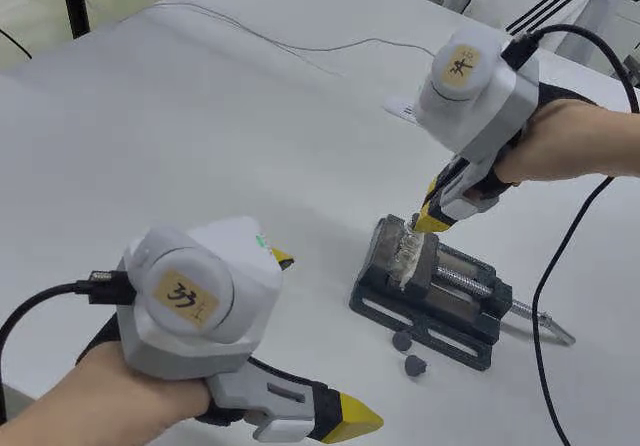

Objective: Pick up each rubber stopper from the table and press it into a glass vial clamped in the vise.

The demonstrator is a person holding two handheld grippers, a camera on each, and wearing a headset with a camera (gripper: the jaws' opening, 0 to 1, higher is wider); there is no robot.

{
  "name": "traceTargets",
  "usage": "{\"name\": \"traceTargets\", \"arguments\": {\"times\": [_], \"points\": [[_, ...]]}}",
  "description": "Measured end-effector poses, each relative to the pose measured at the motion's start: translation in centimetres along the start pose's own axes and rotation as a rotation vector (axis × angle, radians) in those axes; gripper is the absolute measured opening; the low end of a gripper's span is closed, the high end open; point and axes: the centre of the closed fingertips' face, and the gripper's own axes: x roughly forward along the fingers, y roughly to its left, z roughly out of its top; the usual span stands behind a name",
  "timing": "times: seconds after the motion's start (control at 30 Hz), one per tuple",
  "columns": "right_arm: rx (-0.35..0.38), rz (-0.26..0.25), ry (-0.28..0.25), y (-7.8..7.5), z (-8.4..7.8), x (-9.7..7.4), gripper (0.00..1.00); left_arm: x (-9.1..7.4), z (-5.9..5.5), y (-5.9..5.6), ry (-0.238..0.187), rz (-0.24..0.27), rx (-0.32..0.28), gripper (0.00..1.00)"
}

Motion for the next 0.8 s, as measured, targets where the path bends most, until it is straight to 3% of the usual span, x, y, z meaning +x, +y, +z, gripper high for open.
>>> {"name": "traceTargets", "arguments": {"times": [0.8], "points": [[-0.104,0.022,-0.033,-0.7,0.13,0.23,0.07,0.06,-0.27,0.26,0.006,-0.004,-0.005,0.98]]}}
